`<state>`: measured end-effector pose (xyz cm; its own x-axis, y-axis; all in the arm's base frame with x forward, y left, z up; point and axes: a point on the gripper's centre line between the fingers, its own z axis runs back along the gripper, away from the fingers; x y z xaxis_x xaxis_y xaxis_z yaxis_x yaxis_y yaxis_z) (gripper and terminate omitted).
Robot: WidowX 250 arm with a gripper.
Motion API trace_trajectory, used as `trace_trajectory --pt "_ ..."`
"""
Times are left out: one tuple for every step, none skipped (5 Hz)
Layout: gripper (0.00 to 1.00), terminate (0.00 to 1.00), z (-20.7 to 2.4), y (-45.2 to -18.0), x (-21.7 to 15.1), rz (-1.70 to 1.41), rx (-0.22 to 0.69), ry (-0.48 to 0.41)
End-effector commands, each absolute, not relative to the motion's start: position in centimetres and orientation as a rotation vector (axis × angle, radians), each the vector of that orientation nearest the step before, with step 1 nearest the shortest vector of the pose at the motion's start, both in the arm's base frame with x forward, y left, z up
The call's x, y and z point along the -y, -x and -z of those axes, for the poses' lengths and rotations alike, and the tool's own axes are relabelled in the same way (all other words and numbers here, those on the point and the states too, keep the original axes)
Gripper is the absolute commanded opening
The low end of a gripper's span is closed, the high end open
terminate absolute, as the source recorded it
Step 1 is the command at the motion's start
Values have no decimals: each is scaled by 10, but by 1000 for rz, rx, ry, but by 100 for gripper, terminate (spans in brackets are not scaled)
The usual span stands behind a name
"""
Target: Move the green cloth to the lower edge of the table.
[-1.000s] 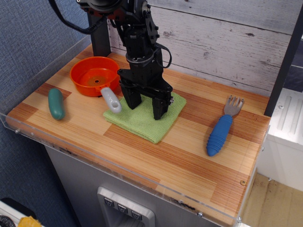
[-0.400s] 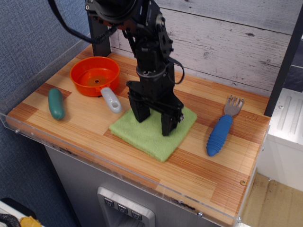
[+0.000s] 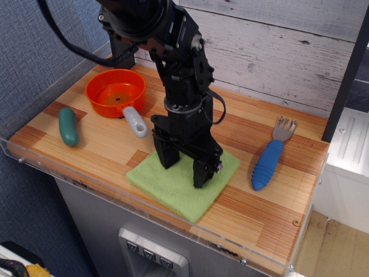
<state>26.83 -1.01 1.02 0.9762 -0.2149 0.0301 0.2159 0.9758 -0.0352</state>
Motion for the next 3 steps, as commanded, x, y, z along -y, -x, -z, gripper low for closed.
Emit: trace_trajectory --pt "100 0 -32 -258 6 208 95 0" --pt "100 0 -36 -264 6 204 109 11" --pt "100 0 -39 -272 5 195 113 -3"
